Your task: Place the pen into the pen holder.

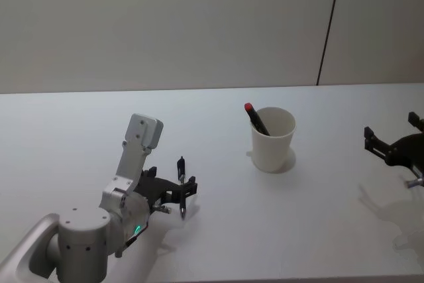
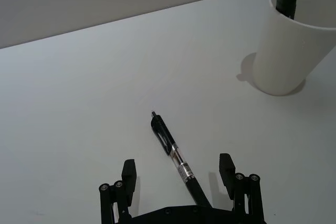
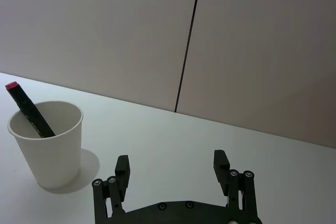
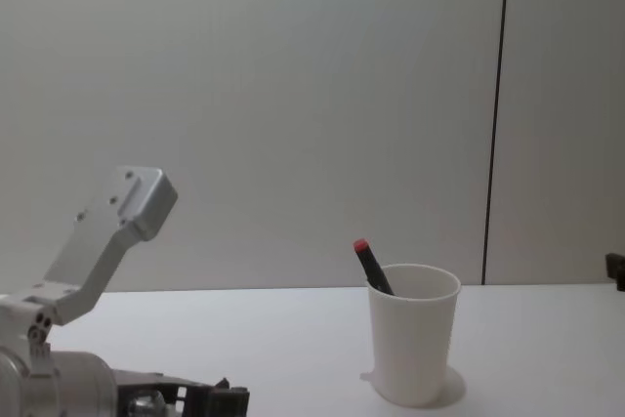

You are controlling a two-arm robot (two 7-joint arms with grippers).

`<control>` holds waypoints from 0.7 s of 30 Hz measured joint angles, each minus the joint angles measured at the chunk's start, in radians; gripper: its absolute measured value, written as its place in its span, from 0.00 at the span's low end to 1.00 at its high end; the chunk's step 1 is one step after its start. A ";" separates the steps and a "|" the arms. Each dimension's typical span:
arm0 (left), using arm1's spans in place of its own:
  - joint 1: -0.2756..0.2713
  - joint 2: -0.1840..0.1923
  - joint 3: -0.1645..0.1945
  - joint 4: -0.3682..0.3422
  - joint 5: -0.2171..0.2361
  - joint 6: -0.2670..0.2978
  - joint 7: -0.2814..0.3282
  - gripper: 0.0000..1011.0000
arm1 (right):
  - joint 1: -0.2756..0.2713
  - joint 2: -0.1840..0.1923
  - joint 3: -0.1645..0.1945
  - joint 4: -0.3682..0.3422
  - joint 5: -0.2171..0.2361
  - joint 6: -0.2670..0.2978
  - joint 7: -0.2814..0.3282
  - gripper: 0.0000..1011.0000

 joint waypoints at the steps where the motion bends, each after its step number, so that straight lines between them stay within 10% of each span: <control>1: -0.001 -0.001 0.000 0.002 0.002 0.003 0.000 0.99 | 0.000 0.000 0.000 0.000 0.000 0.000 0.000 0.99; 21: -0.027 -0.037 0.010 0.064 0.029 0.051 0.012 0.99 | 0.000 0.000 0.000 0.000 0.000 0.000 0.000 0.99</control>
